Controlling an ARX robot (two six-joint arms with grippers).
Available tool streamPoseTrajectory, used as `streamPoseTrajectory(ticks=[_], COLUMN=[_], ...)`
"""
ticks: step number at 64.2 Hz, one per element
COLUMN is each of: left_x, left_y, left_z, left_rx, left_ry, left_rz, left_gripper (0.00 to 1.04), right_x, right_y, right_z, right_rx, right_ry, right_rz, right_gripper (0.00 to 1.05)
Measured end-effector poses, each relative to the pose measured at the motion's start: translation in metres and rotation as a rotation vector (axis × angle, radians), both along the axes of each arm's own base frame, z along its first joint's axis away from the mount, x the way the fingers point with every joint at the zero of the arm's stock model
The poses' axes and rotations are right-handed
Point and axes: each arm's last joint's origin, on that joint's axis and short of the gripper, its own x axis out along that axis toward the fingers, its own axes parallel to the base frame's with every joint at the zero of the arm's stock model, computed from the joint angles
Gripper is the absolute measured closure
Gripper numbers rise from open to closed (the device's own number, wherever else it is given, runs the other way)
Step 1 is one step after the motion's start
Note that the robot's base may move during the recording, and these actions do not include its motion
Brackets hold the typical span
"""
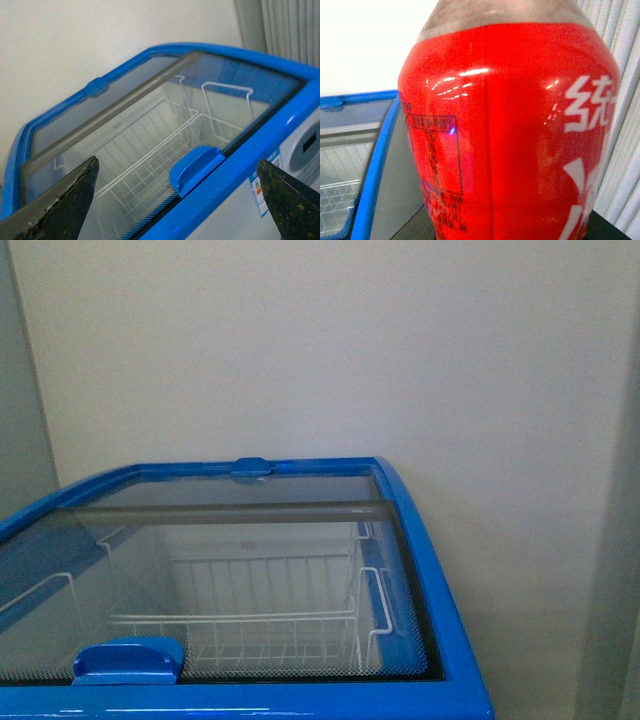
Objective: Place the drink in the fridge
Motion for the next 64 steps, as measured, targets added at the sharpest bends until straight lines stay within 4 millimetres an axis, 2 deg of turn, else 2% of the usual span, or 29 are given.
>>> streamPoseTrajectory(ticks=[11,23,41,64], left_x=[0.04,0.073,0.099,0.128], left_y=[0.003,-0.005,-0.022,-0.025], left_z=[-0.013,-0.012,-0.016,-0.018], left_rx=[0.255,0.378,0.434,0.52], left_ry=[-0.071,-0.137,-0.129,-0.124], left_rz=[-0.066,-0.128,-0.191,-0.196], left_gripper=[0.08,0.08,0.08,0.08], right_x=[0.0,0.0,0.0,0.0], right_y=[0.0,0.0,0.0,0.0], right_z=[0.0,0.0,0.0,0.0], right_rx=[0.0,0.0,0.0,0.0], right_ry=[0.0,0.0,0.0,0.0], right_rz=[0.001,0.001,0.001,0.001], right_gripper=[0.68,0.68,0.68,0.68])
